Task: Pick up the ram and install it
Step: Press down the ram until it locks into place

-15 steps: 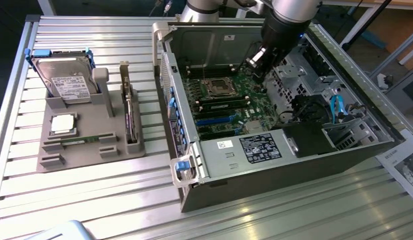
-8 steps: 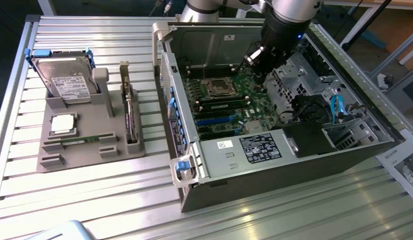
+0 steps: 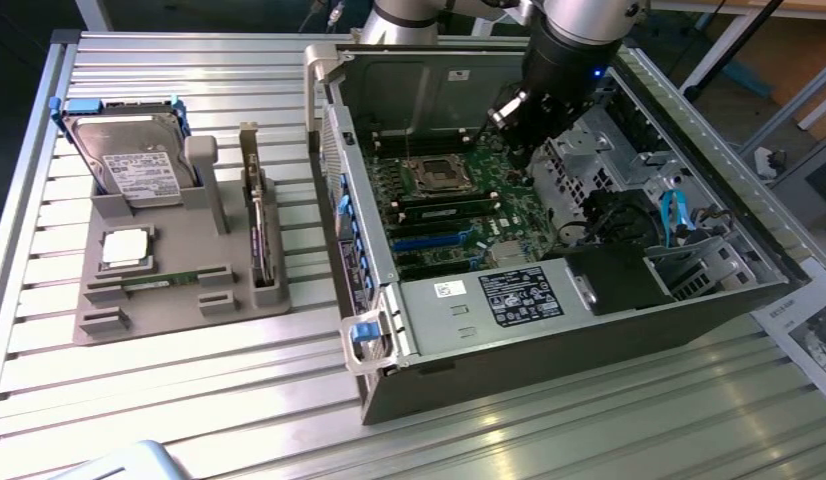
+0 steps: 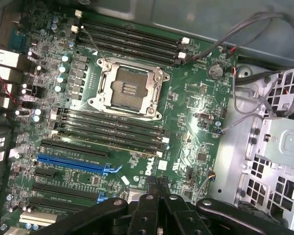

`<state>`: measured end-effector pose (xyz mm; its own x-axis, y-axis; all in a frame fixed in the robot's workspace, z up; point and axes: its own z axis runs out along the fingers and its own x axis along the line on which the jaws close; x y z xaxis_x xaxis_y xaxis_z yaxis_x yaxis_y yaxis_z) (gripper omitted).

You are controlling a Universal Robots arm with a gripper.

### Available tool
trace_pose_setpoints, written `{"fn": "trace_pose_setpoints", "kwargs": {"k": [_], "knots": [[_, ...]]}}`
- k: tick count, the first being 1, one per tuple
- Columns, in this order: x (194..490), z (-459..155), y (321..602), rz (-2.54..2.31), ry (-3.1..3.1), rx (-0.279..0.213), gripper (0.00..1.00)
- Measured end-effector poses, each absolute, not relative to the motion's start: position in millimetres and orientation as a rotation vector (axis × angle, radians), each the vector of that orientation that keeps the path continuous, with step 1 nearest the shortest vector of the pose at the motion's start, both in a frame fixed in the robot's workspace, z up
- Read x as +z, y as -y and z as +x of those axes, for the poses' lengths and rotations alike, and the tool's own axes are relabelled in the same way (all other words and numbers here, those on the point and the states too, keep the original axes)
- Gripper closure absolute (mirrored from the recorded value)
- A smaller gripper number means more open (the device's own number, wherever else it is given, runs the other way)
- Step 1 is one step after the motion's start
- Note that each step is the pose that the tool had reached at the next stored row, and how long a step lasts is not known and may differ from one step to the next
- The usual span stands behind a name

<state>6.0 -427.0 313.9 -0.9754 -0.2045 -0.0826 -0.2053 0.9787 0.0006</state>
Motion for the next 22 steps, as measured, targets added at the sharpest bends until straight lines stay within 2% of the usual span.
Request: {"fn": "trace_pose_setpoints", "kwargs": {"k": [15,22], "knots": [[313,15,427,-0.175,-3.094,0.012,0.90],[313,-2,427,-0.115,-3.097,0.011,0.90]]}}
